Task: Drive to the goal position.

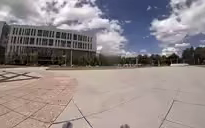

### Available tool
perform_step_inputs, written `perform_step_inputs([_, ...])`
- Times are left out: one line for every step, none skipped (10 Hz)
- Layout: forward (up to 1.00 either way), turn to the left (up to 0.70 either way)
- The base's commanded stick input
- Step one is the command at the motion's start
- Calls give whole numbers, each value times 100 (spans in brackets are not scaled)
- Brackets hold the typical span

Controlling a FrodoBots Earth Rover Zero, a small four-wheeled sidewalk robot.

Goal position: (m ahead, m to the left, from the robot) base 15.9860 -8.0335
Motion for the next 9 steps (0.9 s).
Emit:
perform_step_inputs([70, 3])
perform_step_inputs([70, 3])
perform_step_inputs([70, 0])
perform_step_inputs([70, 0])
perform_step_inputs([70, 0])
perform_step_inputs([70, 0])
perform_step_inputs([70, 0])
perform_step_inputs([70, 0])
perform_step_inputs([70, 0])
